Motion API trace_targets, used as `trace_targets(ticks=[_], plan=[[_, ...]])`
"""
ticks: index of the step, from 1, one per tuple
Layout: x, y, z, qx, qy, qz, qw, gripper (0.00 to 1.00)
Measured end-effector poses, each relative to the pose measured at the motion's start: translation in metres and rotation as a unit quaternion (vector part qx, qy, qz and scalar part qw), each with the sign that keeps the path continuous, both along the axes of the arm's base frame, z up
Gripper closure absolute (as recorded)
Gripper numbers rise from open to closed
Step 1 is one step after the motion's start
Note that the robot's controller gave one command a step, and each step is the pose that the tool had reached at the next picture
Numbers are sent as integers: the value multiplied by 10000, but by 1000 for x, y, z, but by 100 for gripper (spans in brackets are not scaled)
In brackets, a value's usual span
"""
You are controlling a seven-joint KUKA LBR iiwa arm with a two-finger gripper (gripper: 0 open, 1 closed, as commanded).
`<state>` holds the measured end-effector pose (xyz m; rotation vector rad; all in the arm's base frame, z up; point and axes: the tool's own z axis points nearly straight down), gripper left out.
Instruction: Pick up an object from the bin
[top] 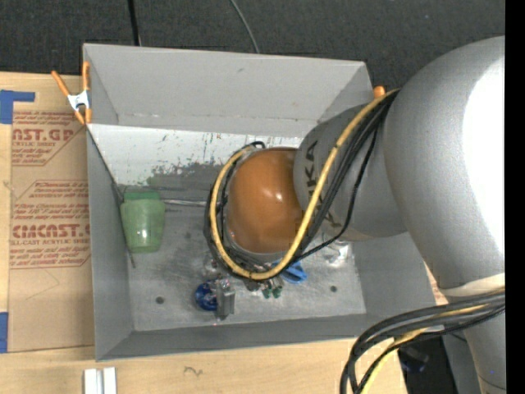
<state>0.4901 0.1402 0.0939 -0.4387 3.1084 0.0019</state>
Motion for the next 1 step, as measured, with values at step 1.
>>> trace_targets(ticks=[1], plan=[[1,1,45,0,-11,-1,10000,100]])
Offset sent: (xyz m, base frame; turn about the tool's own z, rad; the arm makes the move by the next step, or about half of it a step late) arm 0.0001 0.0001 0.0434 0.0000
